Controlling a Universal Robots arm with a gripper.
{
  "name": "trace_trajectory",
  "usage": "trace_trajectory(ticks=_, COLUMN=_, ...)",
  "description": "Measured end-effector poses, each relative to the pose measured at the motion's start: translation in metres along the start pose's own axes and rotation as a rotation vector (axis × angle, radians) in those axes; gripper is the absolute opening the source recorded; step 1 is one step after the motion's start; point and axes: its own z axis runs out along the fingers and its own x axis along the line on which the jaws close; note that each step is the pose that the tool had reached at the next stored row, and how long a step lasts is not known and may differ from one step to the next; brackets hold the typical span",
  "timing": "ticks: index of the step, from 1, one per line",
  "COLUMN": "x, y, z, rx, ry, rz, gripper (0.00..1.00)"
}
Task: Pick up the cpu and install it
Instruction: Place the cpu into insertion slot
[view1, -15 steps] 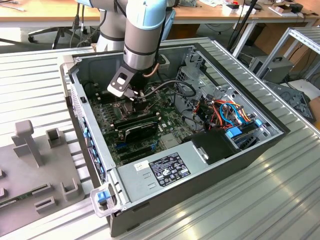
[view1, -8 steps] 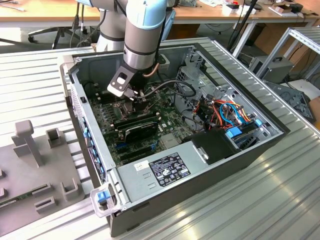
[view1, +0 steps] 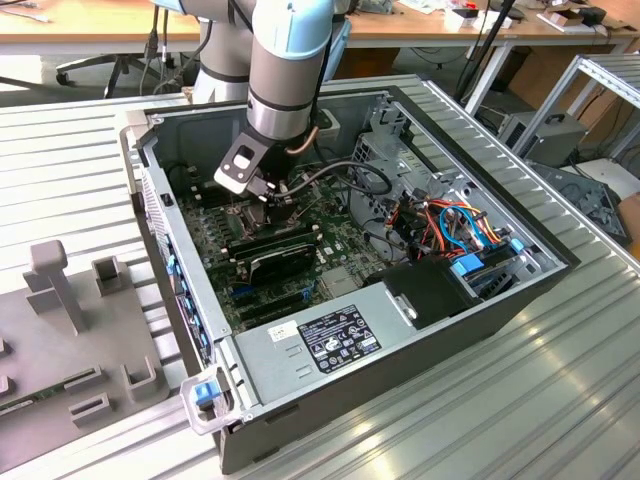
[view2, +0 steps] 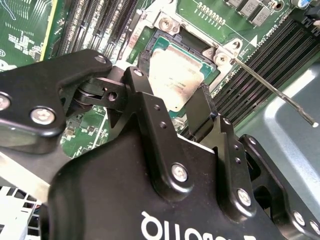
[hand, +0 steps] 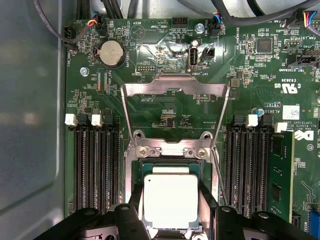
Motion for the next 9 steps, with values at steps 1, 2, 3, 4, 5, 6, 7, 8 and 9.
trace_trajectory(ticks=1, x=0.0, y=0.0, z=0.0001, rx=0.0, ry=0.0, rz=0.0, gripper=0.53)
trace_trajectory(ticks=2, x=0.0, y=0.0, z=0.0002, rx=0.0001, ry=-0.0001, rz=0.0, gripper=0.53)
trace_trajectory(ticks=3, x=0.0, y=0.0, z=0.0004, rx=0.0, ry=0.0, rz=0.0, gripper=0.53)
trace_trajectory(ticks=4, x=0.0, y=0.0, z=0.0006, rx=0.0, ry=0.0, rz=0.0, gripper=0.53)
trace_trajectory(ticks=5, x=0.0, y=0.0, z=0.0007, rx=-0.0001, ry=0.0, rz=0.0, gripper=0.53)
trace_trajectory(ticks=6, x=0.0, y=0.0, z=0.0007, rx=0.0, ry=0.0, rz=0.0, gripper=0.53)
trace_trajectory(ticks=7, x=0.0, y=0.0, z=0.0007, rx=0.0, ry=0.0001, rz=0.0, gripper=0.53)
trace_trajectory(ticks=8, x=0.0, y=0.0, z=0.0008, rx=0.0, ry=0.0, rz=0.0, gripper=0.53)
trace_trajectory(ticks=9, x=0.0, y=0.0, z=0.0008, rx=0.0001, ry=0.0002, rz=0.0, gripper=0.53)
